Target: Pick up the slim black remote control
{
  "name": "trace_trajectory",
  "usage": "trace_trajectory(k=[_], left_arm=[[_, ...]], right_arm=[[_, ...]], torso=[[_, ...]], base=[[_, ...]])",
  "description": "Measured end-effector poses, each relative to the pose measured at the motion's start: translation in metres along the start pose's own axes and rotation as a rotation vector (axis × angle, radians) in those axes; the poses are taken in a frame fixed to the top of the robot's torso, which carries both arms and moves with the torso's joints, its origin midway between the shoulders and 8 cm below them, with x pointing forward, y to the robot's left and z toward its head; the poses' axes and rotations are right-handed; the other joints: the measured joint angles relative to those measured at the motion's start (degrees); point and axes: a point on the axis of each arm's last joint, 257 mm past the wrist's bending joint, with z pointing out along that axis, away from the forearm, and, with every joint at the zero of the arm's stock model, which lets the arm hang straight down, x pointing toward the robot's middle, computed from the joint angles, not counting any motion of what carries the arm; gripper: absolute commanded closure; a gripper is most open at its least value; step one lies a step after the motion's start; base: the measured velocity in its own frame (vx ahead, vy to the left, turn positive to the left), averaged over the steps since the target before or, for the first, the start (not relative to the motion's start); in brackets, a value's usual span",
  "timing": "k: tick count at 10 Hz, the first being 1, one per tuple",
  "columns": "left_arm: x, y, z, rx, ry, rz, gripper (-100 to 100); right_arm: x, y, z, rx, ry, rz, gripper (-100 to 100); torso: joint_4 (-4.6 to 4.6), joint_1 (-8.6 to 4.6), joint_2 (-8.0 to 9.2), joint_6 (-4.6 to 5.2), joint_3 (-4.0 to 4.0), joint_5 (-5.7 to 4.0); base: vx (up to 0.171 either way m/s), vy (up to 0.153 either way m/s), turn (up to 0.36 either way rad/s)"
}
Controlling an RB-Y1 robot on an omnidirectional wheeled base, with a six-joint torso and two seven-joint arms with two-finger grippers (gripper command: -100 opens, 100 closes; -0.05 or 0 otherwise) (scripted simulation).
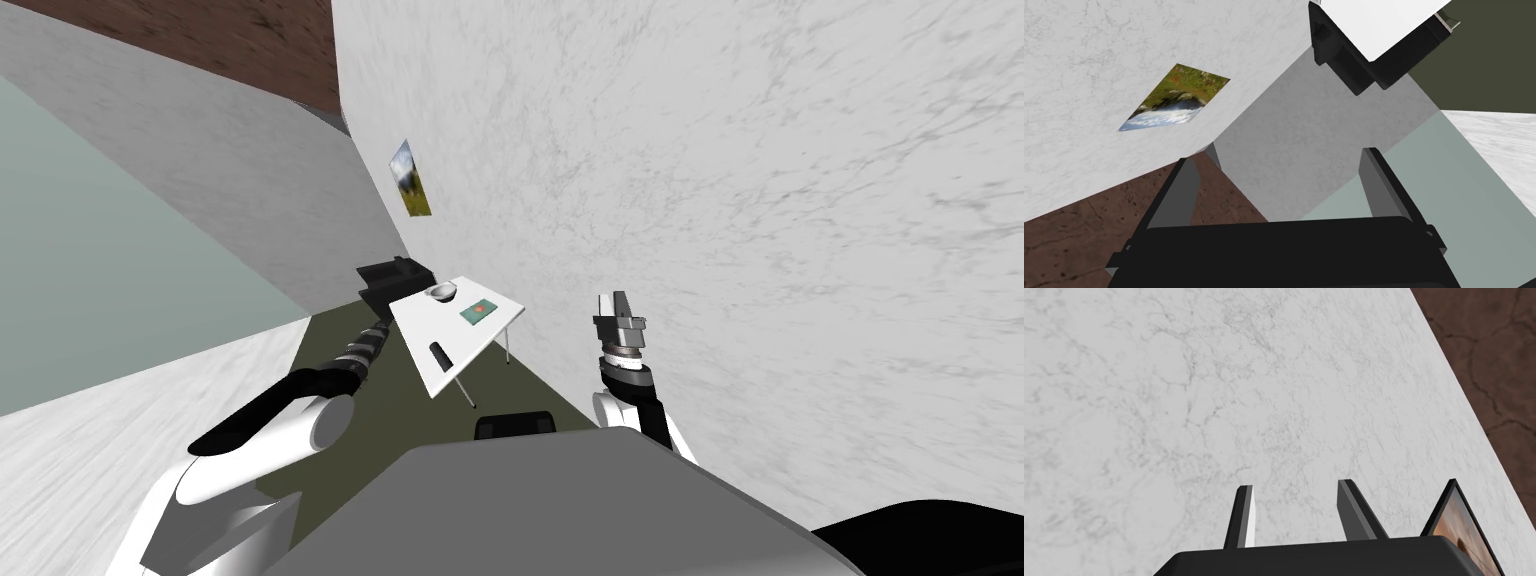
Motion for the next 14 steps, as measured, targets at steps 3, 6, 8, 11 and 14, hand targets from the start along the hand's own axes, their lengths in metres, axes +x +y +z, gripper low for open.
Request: trace_trajectory(k=[3, 6, 8, 11, 14], left_arm=[[0.005, 0.024, -0.003, -0.077, 0.031, 0.024, -100], [0.008, 0.05, -0.005, -0.161, 0.068, 0.043, -100], [0.01, 0.066, -0.008, -0.21, 0.089, 0.054, -100], [0.014, 0.093, -0.013, -0.288, 0.127, 0.069, -100], [0.021, 0.116, -0.021, -0.366, 0.166, 0.08, -100]], right_arm=[[0.0, 0.0, 0.0, 0.0, 0.0, 0.0, 0], [0.0, 0.0, 0.0, 0.0, 0.0, 0.0, 0], [0.0, 0.0, 0.0, 0.0, 0.0, 0.0, 0], [0.0, 0.0, 0.0, 0.0, 0.0, 0.0, 0], [0.0, 0.0, 0.0, 0.0, 0.0, 0.0, 0]], torso=[[-0.01, -0.05, -0.03, 0.0, -0.02, -0.01], [-0.01, -0.04, -0.04, -0.01, -0.03, -0.01], [-0.01, -0.07, -0.05, 0.03, -0.03, -0.02], [-0.01, -0.08, -0.06, 0.03, -0.03, -0.02], [-0.01, -0.09, -0.07, 0.02, -0.04, -0.02]], base=[[0.011, 0.003, -0.114], [0.014, 0.003, -0.116], [0.021, -0.001, -0.181], [0.018, -0.001, -0.12], [0.022, -0.002, -0.108]])
